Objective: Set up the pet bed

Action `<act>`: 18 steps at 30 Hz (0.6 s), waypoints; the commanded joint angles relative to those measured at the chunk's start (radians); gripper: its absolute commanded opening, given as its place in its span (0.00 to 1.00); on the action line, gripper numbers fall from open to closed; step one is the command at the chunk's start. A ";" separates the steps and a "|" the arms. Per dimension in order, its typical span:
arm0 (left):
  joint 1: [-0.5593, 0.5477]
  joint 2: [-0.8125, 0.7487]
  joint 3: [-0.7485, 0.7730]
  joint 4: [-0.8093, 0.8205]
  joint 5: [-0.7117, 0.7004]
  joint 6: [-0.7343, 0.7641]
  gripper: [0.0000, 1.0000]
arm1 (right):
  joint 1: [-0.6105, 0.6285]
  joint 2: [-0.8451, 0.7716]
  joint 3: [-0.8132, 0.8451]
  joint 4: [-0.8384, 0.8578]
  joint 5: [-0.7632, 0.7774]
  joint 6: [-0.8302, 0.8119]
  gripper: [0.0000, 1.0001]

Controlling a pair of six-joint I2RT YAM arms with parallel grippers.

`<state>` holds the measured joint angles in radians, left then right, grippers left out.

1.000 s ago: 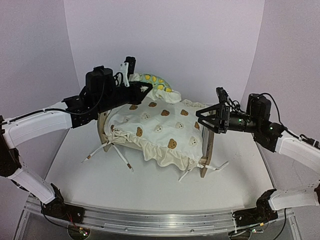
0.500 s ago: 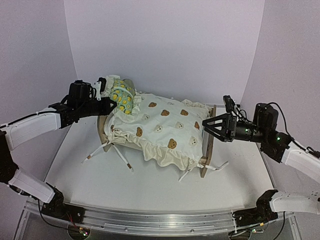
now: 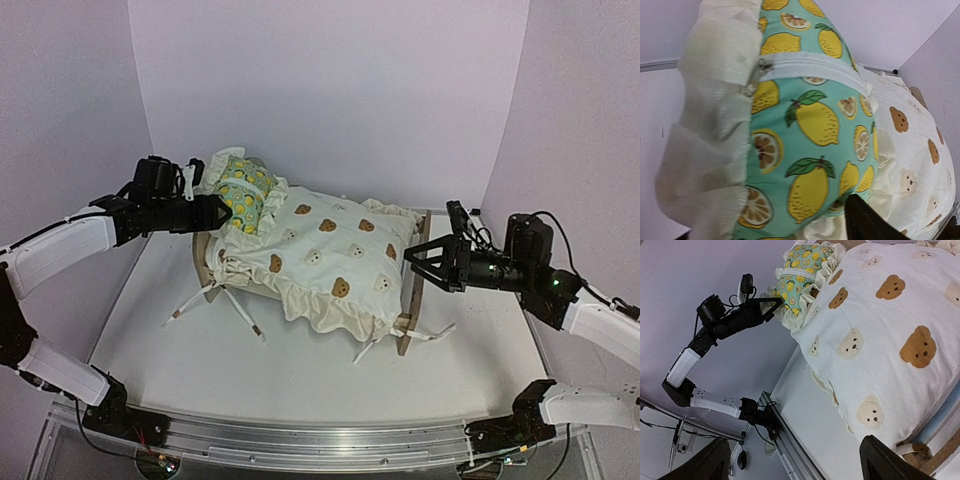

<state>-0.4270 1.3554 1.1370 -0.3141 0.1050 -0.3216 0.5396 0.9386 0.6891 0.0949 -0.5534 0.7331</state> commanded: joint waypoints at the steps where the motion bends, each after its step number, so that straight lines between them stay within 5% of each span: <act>1: 0.015 -0.028 0.046 -0.041 -0.062 -0.007 0.83 | 0.005 -0.014 0.011 -0.049 0.066 -0.019 0.95; 5: 0.015 -0.090 0.094 -0.080 -0.072 -0.002 0.99 | 0.005 -0.016 0.062 -0.196 0.151 -0.064 0.98; 13: 0.015 -0.228 0.165 -0.175 -0.080 0.021 1.00 | 0.005 -0.043 0.082 -0.374 0.374 -0.145 0.98; 18: 0.015 -0.366 0.073 -0.236 -0.175 0.038 1.00 | 0.005 -0.127 0.007 -0.394 0.493 -0.182 0.98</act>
<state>-0.4152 1.0859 1.2565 -0.4749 0.0242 -0.3087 0.5396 0.8821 0.7404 -0.2510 -0.2025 0.6065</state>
